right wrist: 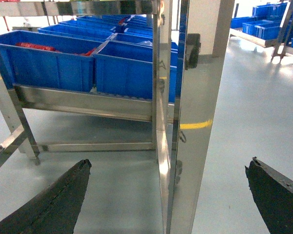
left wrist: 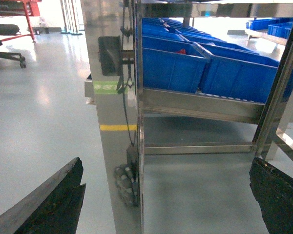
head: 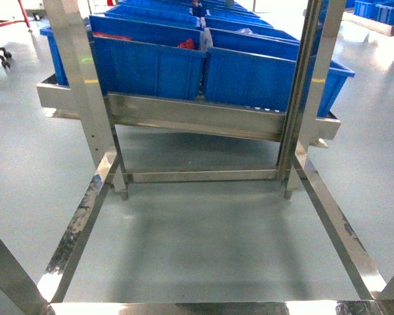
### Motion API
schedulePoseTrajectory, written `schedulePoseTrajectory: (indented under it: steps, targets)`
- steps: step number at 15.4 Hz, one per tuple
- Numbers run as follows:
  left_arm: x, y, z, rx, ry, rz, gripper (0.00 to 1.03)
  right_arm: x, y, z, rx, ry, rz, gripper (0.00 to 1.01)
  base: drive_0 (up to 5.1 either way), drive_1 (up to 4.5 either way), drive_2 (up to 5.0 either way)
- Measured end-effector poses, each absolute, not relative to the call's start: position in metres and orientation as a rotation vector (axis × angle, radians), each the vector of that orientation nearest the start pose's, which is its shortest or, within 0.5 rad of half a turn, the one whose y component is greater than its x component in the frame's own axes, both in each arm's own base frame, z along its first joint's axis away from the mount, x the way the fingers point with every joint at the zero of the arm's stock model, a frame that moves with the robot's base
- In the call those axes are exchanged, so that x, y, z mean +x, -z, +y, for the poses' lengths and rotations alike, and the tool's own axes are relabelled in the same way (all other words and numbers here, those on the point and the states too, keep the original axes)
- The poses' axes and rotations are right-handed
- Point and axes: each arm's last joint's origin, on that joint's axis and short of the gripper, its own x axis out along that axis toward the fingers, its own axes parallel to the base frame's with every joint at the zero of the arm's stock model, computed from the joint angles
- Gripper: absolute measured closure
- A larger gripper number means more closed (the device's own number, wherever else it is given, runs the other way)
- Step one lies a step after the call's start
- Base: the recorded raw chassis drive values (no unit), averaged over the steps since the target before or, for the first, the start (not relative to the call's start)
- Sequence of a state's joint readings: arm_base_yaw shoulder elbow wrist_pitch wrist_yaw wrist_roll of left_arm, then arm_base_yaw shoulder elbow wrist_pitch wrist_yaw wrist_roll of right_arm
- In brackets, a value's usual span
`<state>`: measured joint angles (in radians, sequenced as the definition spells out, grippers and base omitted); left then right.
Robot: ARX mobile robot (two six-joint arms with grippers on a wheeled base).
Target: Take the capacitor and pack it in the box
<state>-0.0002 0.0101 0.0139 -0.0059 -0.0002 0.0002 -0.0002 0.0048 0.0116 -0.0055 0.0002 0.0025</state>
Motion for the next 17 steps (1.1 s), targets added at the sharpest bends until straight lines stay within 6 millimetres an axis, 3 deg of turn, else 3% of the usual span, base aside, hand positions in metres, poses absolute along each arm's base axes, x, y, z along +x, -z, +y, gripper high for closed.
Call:
schedulePoseTrajectory:
  steps: [17]
  targets:
    - [0.0975,-0.1669,0.0,0.0,0.0,0.002,0.05,0.0973,-0.1666,0.0,0.002,0.0,-0.001,0.03,0.0,0.0,0.0]
